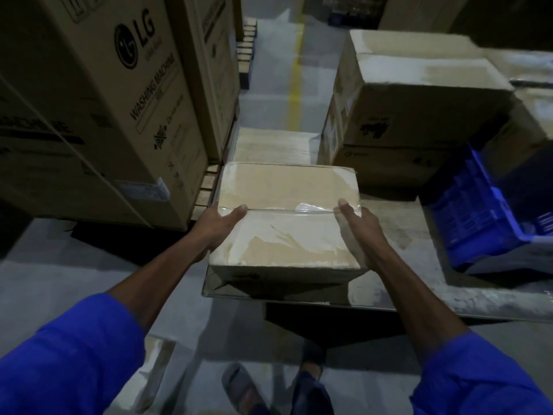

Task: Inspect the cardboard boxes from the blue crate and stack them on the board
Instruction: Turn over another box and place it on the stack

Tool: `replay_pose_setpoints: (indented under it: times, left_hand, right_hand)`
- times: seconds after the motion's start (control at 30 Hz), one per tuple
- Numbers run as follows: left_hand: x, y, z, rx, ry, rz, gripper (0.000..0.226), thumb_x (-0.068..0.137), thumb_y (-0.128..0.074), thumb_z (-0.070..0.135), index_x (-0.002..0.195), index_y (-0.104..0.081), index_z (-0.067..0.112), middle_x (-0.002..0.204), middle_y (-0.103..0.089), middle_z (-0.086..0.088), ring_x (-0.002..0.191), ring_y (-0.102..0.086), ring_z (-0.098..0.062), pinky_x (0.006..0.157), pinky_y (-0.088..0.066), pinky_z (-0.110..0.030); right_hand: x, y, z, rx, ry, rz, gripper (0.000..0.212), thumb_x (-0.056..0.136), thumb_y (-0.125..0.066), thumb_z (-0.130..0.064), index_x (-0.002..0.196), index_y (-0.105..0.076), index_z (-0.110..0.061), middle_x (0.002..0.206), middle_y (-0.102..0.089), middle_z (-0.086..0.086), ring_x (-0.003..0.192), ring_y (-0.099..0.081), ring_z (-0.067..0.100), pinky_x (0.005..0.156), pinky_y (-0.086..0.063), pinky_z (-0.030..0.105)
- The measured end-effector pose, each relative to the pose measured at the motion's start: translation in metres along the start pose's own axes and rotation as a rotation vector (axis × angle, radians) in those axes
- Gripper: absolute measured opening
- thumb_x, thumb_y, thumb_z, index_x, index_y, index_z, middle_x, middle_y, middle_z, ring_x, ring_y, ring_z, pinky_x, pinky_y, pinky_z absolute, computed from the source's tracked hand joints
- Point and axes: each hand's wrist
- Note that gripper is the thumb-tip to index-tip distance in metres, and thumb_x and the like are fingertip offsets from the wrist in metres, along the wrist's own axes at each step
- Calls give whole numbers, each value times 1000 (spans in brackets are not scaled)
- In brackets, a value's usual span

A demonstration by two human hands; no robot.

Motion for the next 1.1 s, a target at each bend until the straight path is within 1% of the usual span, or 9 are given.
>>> replay_pose_setpoints:
  times: [0.1,0.17,0.23,0.37,0.5,0.57,0.73,0.87,1.1]
  left_hand:
    - [-6,5,6,-21,-111,98,61,94,-56,64,136,-59,19,109,-68,2,90,-64,-12,67,-50,-26]
    - [-6,14,11,-288,-105,59,83,83,-49,84,142,-55,25,127,-68,-2,107,-68,-20,87,-58,-41]
    - [-6,21,13,-496,-78,-20,81,84,-33,90,134,-65,35,133,-69,-4,123,-65,-27,103,-52,-55]
    - [-7,26,19,-563,-16,50,79,96,-17,79,122,-66,23,126,-70,-9,120,-65,-29,96,-54,-49]
    - [-5,33,30,-386,31,-78,79,88,-43,83,130,-65,20,125,-72,-11,109,-69,-27,78,-56,-38]
    - [-1,34,47,-257,24,-80,62,94,-54,66,135,-60,19,124,-70,-6,102,-70,-23,72,-57,-35]
    - [17,23,70,-122,25,-93,75,61,-95,46,125,-66,20,116,-75,-3,104,-71,-21,92,-59,-41]
    - [24,14,60,-73,-35,5,91,50,-101,48,130,-62,24,116,-73,3,109,-68,-19,92,-57,-39]
    - [26,10,60,79,-46,82,99,52,-94,58,135,-54,22,123,-67,1,113,-63,-24,100,-54,-50]
  right_hand:
    - [-7,3,-6,255,76,83,41,96,-60,-61,114,-71,-26,122,-73,9,116,-67,34,105,-52,58]
    - [-13,7,-13,420,124,123,48,98,-55,-62,117,-73,-21,118,-76,8,117,-68,34,104,-53,56]
    - [-18,14,-21,486,113,141,51,103,-44,-63,112,-73,-22,111,-77,2,116,-68,30,100,-54,51]
    - [-24,21,-25,450,74,83,68,90,-47,-73,123,-70,-19,121,-75,10,119,-68,33,104,-53,52]
    - [-24,31,-33,338,75,29,52,93,-50,-65,119,-67,-23,122,-73,10,116,-70,31,100,-55,53]
    - [-20,35,-47,215,97,-9,44,100,-54,-56,126,-62,-22,124,-71,9,111,-72,28,96,-58,51]
    - [-8,21,-84,-202,121,-148,71,81,-80,-51,136,-56,-14,124,-71,5,108,-72,21,90,-61,40]
    - [1,11,-84,-429,58,-8,135,41,-86,-79,145,-30,-13,139,-52,9,122,-59,29,101,-56,50]
    - [0,6,-84,-458,65,47,138,35,-87,-82,144,-34,-16,139,-53,10,122,-59,30,99,-55,55]
Point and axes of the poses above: each hand's wrist, its own x-axis towards the middle knuckle, its own y-axis out of the back of the hand, z = x × y
